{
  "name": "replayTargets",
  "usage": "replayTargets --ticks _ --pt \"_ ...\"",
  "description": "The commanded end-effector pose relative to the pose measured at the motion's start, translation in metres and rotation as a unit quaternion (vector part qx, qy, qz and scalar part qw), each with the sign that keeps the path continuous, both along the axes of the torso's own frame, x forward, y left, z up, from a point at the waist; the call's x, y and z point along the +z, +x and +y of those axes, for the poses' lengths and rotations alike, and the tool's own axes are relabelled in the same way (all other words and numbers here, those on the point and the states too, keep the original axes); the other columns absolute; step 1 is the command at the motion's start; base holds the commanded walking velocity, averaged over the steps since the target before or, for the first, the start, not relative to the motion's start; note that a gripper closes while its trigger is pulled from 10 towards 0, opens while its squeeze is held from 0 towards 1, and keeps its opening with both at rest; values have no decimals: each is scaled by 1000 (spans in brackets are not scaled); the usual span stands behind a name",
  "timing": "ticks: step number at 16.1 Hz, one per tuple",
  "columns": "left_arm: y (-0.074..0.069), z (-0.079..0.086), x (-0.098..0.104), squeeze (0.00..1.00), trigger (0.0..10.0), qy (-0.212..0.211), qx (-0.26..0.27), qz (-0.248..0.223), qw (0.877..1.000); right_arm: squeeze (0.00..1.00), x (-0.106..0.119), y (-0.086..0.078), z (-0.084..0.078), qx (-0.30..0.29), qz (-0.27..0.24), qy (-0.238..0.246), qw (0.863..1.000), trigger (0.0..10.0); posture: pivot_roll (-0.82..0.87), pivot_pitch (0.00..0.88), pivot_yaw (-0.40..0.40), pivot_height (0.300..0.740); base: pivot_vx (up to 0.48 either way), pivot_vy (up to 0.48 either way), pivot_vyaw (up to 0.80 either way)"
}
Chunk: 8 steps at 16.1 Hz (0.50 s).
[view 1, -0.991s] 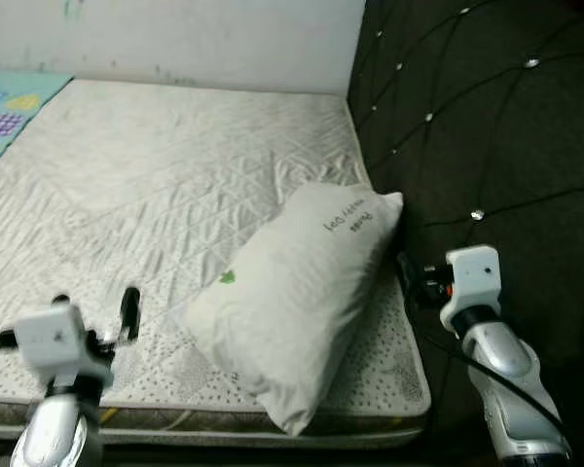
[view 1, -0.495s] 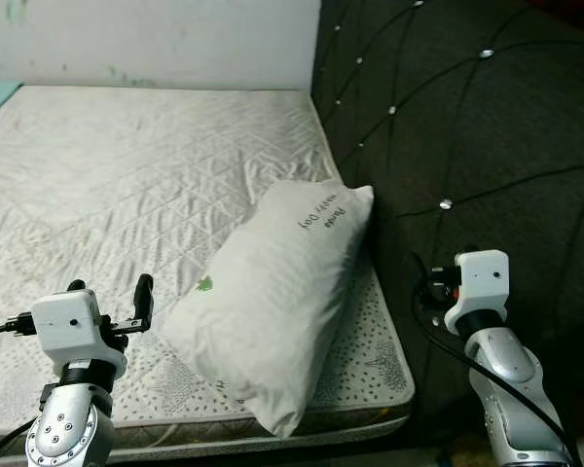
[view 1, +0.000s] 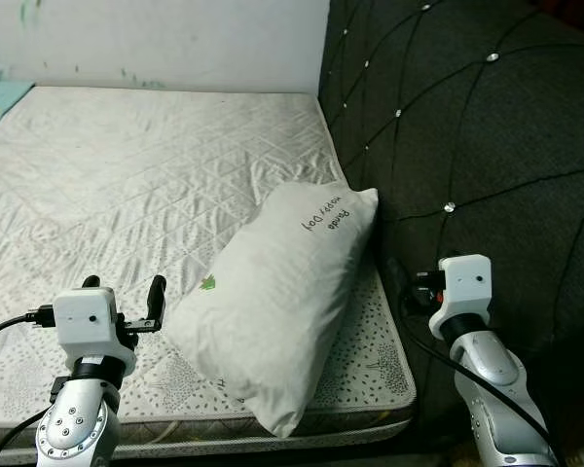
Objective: Clean up the room
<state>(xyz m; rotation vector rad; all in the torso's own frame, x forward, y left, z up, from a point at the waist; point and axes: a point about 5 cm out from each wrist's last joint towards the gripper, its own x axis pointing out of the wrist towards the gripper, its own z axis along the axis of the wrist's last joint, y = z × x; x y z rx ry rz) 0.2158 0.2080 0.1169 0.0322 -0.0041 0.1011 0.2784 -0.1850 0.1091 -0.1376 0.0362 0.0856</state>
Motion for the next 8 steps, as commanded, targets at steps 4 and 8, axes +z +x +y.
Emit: replayTargets --ticks 4,8 --pt "0 -1 0 0 10000 2 -9 1 1000 0 2 1 1 0 7 26 1000 10000 31 80 -40 740 0 0 0" --pt "2 -3 0 0 10000 -1 -11 1 1000 0 1 1 7 14 10 27 999 10000 37 87 -43 740 0 0 0"
